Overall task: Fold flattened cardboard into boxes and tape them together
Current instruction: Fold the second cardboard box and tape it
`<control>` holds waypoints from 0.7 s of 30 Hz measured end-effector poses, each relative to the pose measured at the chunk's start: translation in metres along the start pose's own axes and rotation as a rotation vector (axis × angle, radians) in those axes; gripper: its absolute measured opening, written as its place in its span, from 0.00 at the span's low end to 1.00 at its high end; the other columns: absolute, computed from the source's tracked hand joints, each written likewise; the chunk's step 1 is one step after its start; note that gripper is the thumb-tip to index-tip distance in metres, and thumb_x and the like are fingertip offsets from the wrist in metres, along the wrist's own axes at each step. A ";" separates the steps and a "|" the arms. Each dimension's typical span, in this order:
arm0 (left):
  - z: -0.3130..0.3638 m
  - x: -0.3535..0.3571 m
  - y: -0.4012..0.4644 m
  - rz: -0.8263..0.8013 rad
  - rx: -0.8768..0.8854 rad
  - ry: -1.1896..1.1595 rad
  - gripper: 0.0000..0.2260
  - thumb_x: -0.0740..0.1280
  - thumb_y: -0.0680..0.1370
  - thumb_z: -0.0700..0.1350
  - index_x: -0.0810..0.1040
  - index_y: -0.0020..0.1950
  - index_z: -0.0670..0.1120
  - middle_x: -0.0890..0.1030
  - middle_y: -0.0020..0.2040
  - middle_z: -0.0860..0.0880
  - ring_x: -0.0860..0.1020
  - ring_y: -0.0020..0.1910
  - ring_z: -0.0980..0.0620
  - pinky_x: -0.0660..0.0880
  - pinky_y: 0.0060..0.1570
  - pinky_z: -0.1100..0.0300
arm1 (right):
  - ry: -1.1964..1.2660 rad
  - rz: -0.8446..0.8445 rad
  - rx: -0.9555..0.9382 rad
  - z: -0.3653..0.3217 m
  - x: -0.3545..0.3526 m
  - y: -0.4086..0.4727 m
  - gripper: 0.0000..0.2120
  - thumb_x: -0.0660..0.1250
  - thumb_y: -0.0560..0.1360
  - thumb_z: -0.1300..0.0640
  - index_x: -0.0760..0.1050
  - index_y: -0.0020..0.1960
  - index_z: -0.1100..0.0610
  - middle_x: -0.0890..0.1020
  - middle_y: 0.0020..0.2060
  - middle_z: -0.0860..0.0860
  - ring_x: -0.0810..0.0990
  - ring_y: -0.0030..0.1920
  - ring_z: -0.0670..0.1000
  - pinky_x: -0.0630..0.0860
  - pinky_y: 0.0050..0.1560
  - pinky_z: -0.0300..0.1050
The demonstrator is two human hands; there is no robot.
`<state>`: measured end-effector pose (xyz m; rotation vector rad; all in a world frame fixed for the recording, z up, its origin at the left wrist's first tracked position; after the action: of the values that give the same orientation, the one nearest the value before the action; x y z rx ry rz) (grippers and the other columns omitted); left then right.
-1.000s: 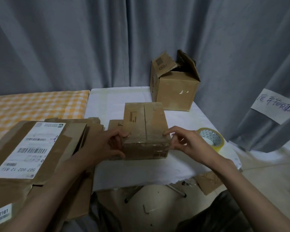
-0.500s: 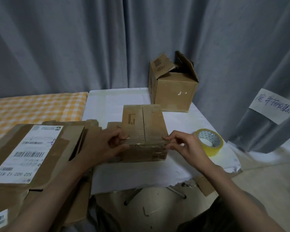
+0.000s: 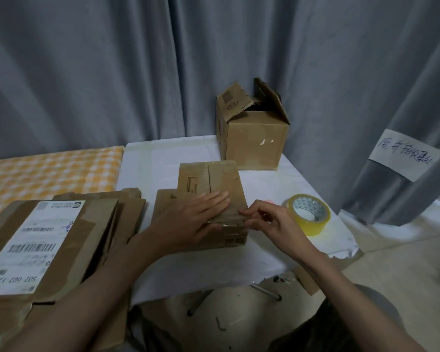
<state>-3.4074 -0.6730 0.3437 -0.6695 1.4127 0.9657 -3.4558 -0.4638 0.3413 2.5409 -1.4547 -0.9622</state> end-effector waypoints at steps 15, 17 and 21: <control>0.045 -0.006 0.025 0.259 -0.224 -0.162 0.22 0.61 0.82 0.54 0.69 0.74 0.48 0.69 0.75 0.49 0.67 0.73 0.49 0.62 0.69 0.59 | 0.160 -0.022 0.149 0.020 -0.028 0.012 0.11 0.70 0.77 0.67 0.83 0.55 0.55 0.79 0.41 0.58 0.75 0.37 0.46 0.76 0.35 0.42; 0.009 -0.021 0.031 0.225 -0.341 -0.295 0.23 0.54 0.84 0.57 0.66 0.76 0.49 0.65 0.77 0.50 0.63 0.75 0.49 0.55 0.72 0.58 | 0.195 -0.016 0.182 0.015 -0.027 0.009 0.11 0.70 0.77 0.65 0.81 0.57 0.55 0.76 0.38 0.61 0.75 0.36 0.50 0.76 0.32 0.46; -0.063 -0.029 0.035 0.062 -0.574 -0.124 0.29 0.53 0.83 0.59 0.54 0.80 0.45 0.61 0.79 0.44 0.61 0.76 0.44 0.56 0.74 0.49 | 0.157 0.219 0.409 0.007 -0.005 -0.007 0.22 0.74 0.71 0.42 0.66 0.50 0.55 0.77 0.32 0.56 0.76 0.27 0.52 0.71 0.23 0.45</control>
<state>-3.4660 -0.7149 0.3724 -0.9680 1.0494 1.4578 -3.4562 -0.4544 0.3359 2.5564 -1.9964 -0.4598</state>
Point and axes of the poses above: each hand's wrist, its own y-axis towards the middle knuckle, its own x-axis out of the palm, z = x × y, the point moved 4 cm from there along y, towards the middle knuckle
